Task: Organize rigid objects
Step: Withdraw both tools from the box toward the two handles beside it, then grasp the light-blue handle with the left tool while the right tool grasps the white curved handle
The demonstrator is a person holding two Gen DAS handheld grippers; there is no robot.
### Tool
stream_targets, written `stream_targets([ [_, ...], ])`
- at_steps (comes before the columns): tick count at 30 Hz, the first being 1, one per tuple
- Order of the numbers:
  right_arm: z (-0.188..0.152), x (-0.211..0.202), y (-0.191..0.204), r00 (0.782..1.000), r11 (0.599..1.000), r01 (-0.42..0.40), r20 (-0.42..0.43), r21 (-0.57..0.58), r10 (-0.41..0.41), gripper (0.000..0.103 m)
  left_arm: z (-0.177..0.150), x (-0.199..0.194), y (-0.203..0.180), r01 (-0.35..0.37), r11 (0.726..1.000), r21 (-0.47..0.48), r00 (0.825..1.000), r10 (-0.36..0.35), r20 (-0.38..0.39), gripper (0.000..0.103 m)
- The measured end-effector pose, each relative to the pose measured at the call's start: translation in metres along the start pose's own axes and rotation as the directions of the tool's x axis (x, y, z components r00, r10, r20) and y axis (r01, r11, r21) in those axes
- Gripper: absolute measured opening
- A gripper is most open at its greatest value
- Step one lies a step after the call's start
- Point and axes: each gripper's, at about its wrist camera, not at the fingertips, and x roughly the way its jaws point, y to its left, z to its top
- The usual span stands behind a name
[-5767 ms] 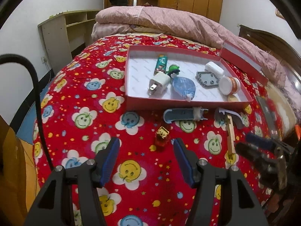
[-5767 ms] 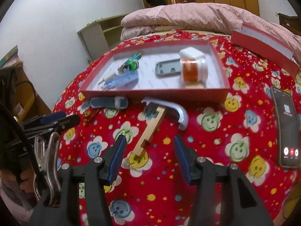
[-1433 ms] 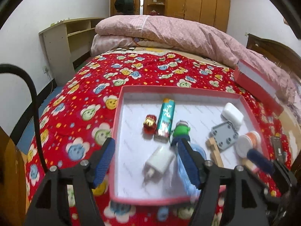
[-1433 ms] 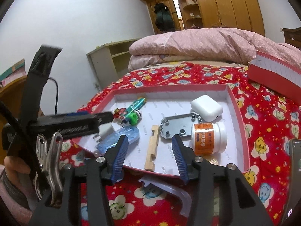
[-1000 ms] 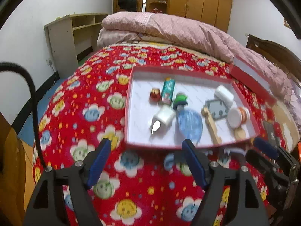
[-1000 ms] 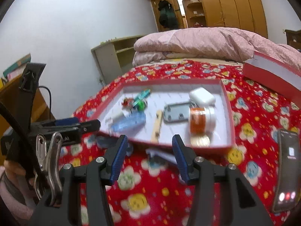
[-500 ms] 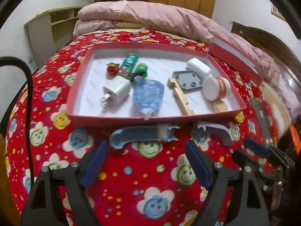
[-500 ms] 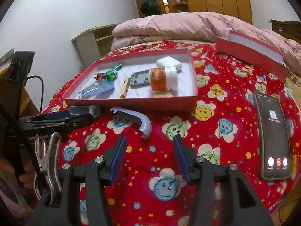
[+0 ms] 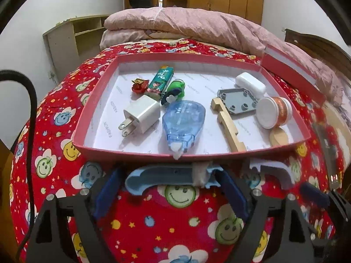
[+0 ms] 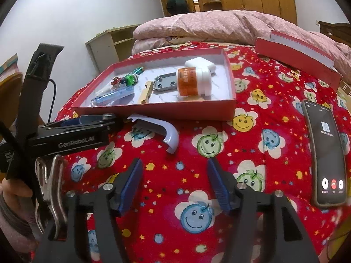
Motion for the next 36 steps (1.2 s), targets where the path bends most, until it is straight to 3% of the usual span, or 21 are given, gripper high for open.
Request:
stream_targets([
  [2,-0.001,0.000,0.000,1.000,1.000,-0.009,0.004,0.002,0.009,0.066,0.000,0.000,-0.001,-0.009,1.000,0.003,1.000,0.009,0.007,0.089],
  [6,-0.001,-0.001,-0.003,1.000,0.999,-0.030,0.011,0.019,0.029,0.066,-0.003,-0.003,0.002,-0.029,1.000,0.004,0.999,0.029,0.020,0.077],
  [11,-0.001,-0.001,-0.003,1.000,1.000,-0.023,0.011,0.009,0.023,0.067,-0.007,-0.010,0.007,-0.021,1.000,0.013,1.000,0.021,0.012,0.077],
  [20,0.002,0.002,0.005,1.000,1.000,0.017,0.001,-0.001,-0.017,0.067,-0.024,-0.026,0.031,-0.094,0.995,0.019,0.995,0.094,0.033,0.077],
  [28,0.018,0.011,0.003,1.000,0.987,0.009,-0.017,0.159,-0.007,0.068,-0.028,-0.028,0.055,-0.067,0.996,-0.055,0.997,0.068,0.018,0.077],
  [32,0.024,0.017,0.008,1.000,0.970,0.020,-0.008,0.244,-0.018,0.080,-0.032,-0.031,0.061,-0.034,0.998,-0.051,0.999,0.035,0.024,0.077],
  [36,0.030,0.026,0.020,0.997,0.973,0.072,-0.007,0.219,-0.072,0.082,-0.035,-0.033,0.070,-0.018,0.998,-0.067,0.999,0.020,0.032,0.077],
])
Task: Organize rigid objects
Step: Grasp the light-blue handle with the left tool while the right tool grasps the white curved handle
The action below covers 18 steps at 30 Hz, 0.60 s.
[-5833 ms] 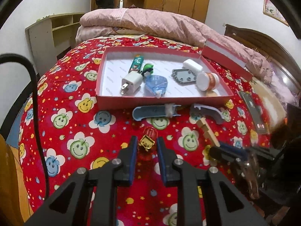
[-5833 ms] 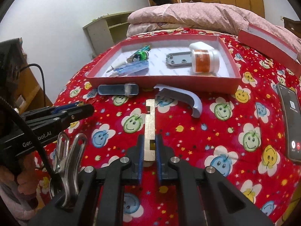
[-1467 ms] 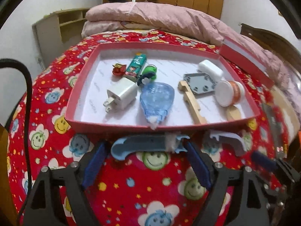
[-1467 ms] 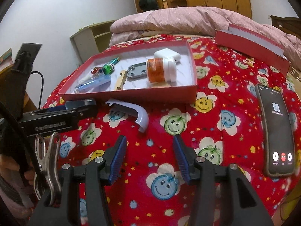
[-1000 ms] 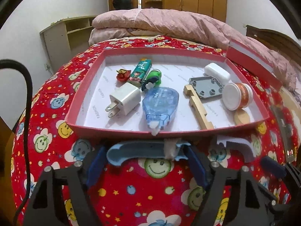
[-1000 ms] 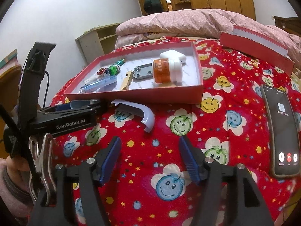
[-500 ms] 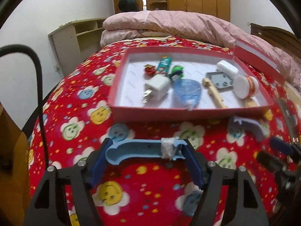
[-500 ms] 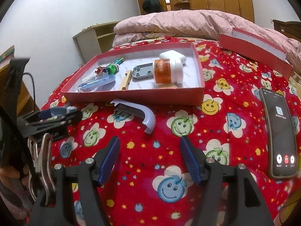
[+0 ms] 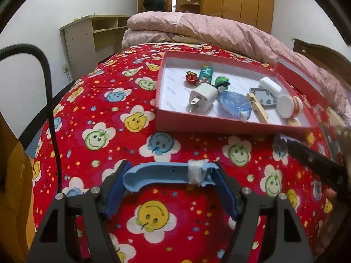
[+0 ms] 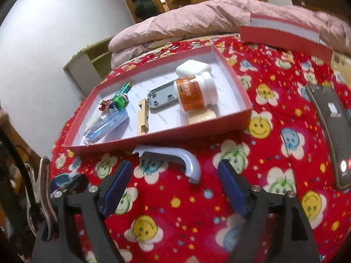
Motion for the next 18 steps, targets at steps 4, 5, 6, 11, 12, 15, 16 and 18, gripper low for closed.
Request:
stream_targets([
  [4,0.003,0.010,0.014,1.000,0.999,0.031,0.004,-0.030,-0.031,0.082,0.000,0.000,0.005,0.026,0.999,-0.018,1.000,-0.026,0.008,0.077],
  [5,0.004,0.013,0.018,0.999,0.998,0.037,0.004,-0.050,-0.037,0.082,0.000,0.000,0.005,0.029,0.999,-0.020,1.000,-0.029,0.009,0.077],
  [6,0.004,0.015,0.021,0.999,0.997,0.049,0.005,-0.067,-0.049,0.082,0.000,-0.001,0.006,0.033,0.999,-0.021,0.999,-0.032,0.011,0.077],
  [11,0.003,0.020,0.029,0.994,0.988,0.112,0.016,-0.109,-0.111,0.082,-0.001,-0.002,0.010,0.054,0.998,-0.033,0.998,-0.053,0.020,0.077],
  [12,0.002,0.021,0.030,0.993,0.986,0.121,0.014,-0.117,-0.120,0.082,-0.002,-0.002,0.010,0.055,0.998,-0.033,0.998,-0.054,0.021,0.077],
  [15,0.001,0.023,0.036,0.988,0.976,0.154,0.009,-0.151,-0.155,0.082,-0.002,-0.002,0.011,0.055,0.998,-0.032,0.998,-0.054,0.021,0.077],
  [16,0.000,0.024,0.036,0.987,0.974,0.161,0.008,-0.158,-0.162,0.082,-0.002,-0.002,0.010,0.054,0.998,-0.032,0.998,-0.054,0.021,0.077],
  [18,-0.001,0.023,0.036,0.985,0.972,0.169,0.007,-0.164,-0.170,0.081,-0.002,-0.002,0.010,0.053,0.998,-0.031,0.998,-0.052,0.021,0.077],
])
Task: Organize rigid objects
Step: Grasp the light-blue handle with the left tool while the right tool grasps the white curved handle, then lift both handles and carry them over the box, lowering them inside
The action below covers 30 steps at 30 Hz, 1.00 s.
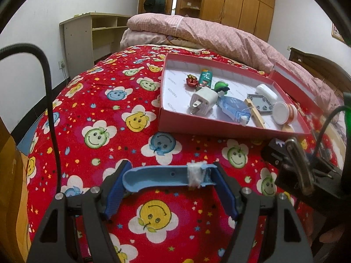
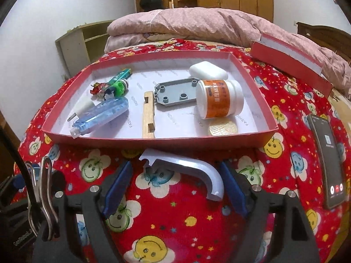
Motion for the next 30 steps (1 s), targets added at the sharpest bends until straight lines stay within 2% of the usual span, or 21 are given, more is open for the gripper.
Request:
stream_targets([
  [4,-0.001,-0.001,0.000,1.000,1.000,0.022,0.003,-0.013,-0.022,0.070,0.000,0.000,-0.001,-0.005,1.000,0.003,1.000,0.005,-0.001,0.077],
  [11,-0.005,-0.006,-0.005,1.000,1.000,0.001,0.008,-0.022,0.000,0.069,0.000,0.001,-0.005,-0.029,0.999,0.020,1.000,0.029,-0.006,0.077],
  [18,-0.017,-0.020,-0.018,0.998,0.998,-0.065,0.016,-0.006,0.065,0.069,0.002,-0.012,-0.011,-0.052,0.998,0.045,0.999,0.051,0.017,0.077],
  [30,-0.020,-0.040,-0.032,0.990,0.991,-0.129,0.052,0.017,0.128,0.069,0.031,-0.031,-0.025,-0.020,0.998,0.058,0.998,0.016,0.069,0.077],
])
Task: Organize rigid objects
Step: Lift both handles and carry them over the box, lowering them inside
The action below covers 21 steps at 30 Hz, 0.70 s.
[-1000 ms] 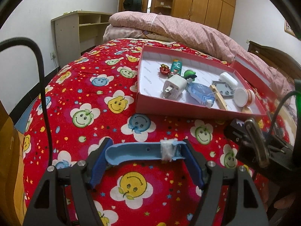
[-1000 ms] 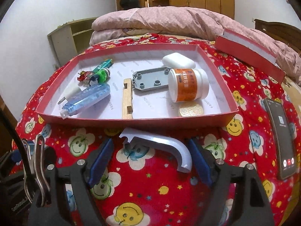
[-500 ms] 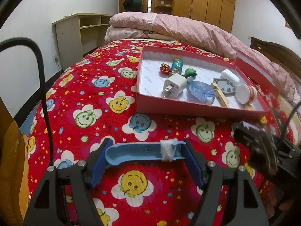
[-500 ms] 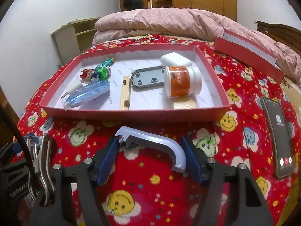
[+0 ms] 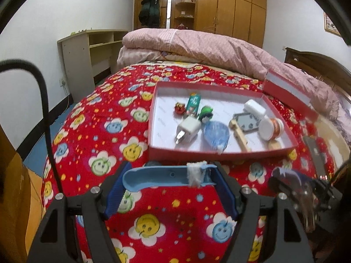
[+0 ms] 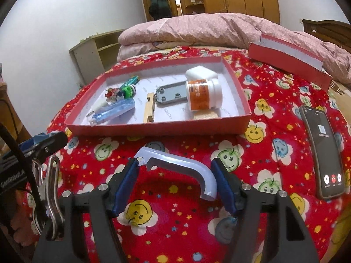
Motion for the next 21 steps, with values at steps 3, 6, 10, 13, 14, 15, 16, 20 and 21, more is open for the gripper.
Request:
stream_targets([
  [3,0.004,-0.006,0.000,1.000,1.000,-0.011,0.018,-0.002,0.011,0.069,0.012,0.003,-0.002,0.024,1.000,-0.013,1.000,-0.024,-0.002,0.077],
  [6,0.008,-0.012,0.002,0.999,1.000,-0.019,0.040,-0.012,0.020,0.069,0.025,0.009,-0.006,0.039,0.999,-0.016,0.999,-0.039,-0.014,0.077],
  [10,0.021,-0.017,0.003,0.998,0.999,-0.039,0.057,-0.026,0.041,0.069,0.042,0.016,-0.012,0.046,0.999,-0.004,0.999,-0.046,-0.012,0.077],
  [13,0.033,-0.017,0.004,0.996,0.998,-0.047,0.069,-0.046,0.050,0.069,0.054,0.022,-0.018,0.033,0.999,0.015,0.999,-0.033,-0.014,0.077],
  [14,0.036,-0.017,0.004,0.996,0.998,-0.051,0.071,-0.048,0.055,0.069,0.057,0.024,-0.020,0.034,0.999,0.018,0.999,-0.033,-0.013,0.077],
  [15,0.041,-0.017,0.004,0.995,0.997,-0.057,0.077,-0.049,0.061,0.069,0.061,0.027,-0.022,0.033,0.999,0.024,0.999,-0.033,-0.011,0.077],
  [16,0.045,-0.017,0.004,0.995,0.997,-0.057,0.084,-0.049,0.061,0.069,0.063,0.030,-0.023,0.030,0.999,0.027,1.000,-0.029,-0.010,0.077],
  [20,0.066,-0.008,0.000,0.993,0.997,-0.058,0.103,-0.055,0.063,0.069,0.071,0.042,-0.023,0.034,0.999,0.014,0.999,-0.033,-0.023,0.077],
  [21,0.072,-0.005,-0.001,0.992,0.997,-0.057,0.106,-0.053,0.063,0.069,0.073,0.046,-0.024,0.036,0.999,0.011,0.999,-0.036,-0.029,0.077],
])
